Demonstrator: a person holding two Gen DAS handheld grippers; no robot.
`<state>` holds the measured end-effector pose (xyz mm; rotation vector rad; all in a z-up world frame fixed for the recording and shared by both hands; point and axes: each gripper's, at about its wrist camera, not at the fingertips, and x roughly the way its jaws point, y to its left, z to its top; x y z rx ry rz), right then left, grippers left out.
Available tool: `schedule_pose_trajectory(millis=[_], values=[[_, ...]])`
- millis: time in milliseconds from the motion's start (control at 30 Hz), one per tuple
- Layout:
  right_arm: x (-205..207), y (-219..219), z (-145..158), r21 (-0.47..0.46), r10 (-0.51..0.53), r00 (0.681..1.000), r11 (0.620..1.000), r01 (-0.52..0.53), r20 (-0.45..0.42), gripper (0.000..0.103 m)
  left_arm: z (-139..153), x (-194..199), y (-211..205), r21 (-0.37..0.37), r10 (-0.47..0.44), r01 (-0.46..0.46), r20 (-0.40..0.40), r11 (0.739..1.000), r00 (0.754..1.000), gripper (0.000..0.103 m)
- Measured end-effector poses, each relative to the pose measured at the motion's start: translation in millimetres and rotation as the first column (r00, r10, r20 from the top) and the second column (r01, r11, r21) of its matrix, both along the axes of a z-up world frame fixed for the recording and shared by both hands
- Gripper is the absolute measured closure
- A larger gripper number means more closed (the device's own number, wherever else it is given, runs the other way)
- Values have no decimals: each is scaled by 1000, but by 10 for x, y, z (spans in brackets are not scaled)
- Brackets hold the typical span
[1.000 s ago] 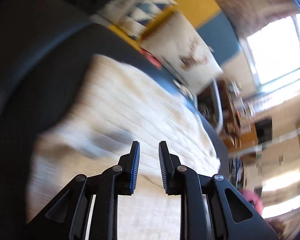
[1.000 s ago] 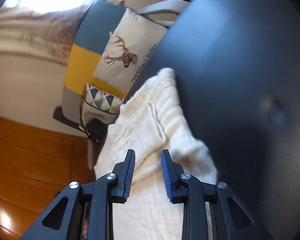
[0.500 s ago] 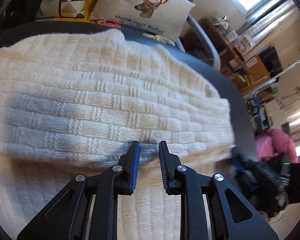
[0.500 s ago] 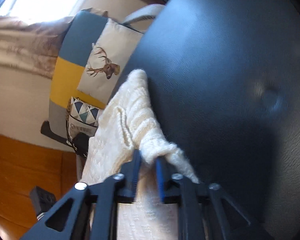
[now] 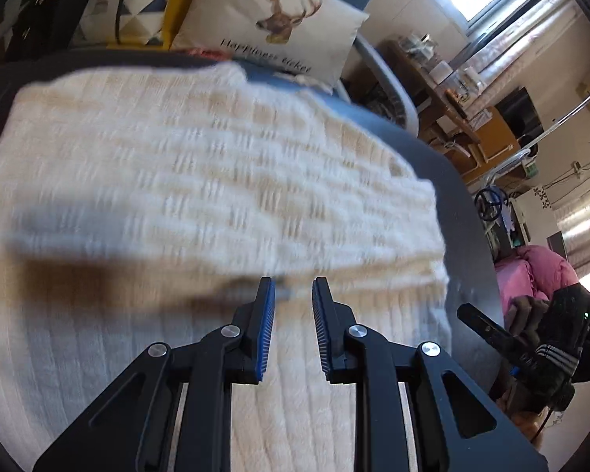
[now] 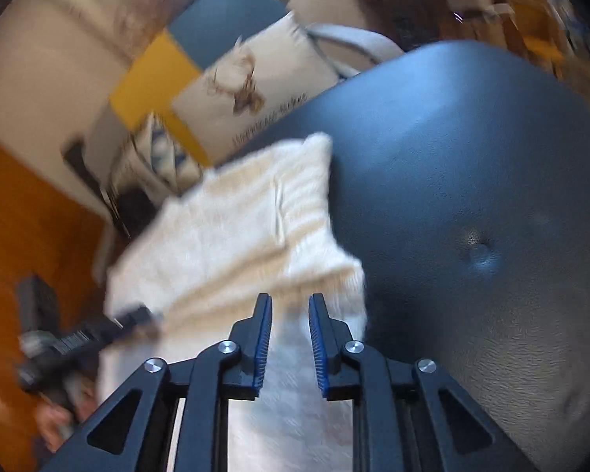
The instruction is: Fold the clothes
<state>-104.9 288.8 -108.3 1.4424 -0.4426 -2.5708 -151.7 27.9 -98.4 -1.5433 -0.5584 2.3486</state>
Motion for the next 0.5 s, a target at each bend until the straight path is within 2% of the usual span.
schedule_pose_trajectory(millis=[67, 100, 133, 200, 267, 333, 400, 500], values=[[50, -170, -121, 126, 79, 994, 988, -88, 74, 85, -109, 109, -30, 10, 3, -3, 32, 1000, 999, 82], [54, -152, -192, 163, 67, 992, 983, -84, 106, 87, -156, 165, -49, 9, 6, -6, 46, 1000, 999, 82], [55, -122, -259, 198, 47, 990, 977, -73, 133, 93, -168, 234, -86, 4, 12, -12, 49, 1000, 999, 82], [106, 51, -186, 111, -4, 994, 994, -8, 110, 94, -109, 376, -189, 3, 19, -19, 29, 1000, 999, 82], [188, 126, -43, 108, -26, 997, 994, 17, 74, 88, -40, 521, -299, 1, 28, -28, 5, 1000, 1000, 82], [221, 86, 70, 114, 5, 999, 993, -8, 33, 88, 77, 675, -437, -12, 43, -44, -37, 999, 998, 82], [214, -47, 83, 137, 63, 998, 988, -65, 21, 88, 155, 837, -585, -38, 64, -67, -67, 997, 996, 82], [25, -220, -123, 236, 103, 989, 964, -125, 107, 88, 100, 1037, -811, -66, 101, -104, -54, 992, 993, 81]])
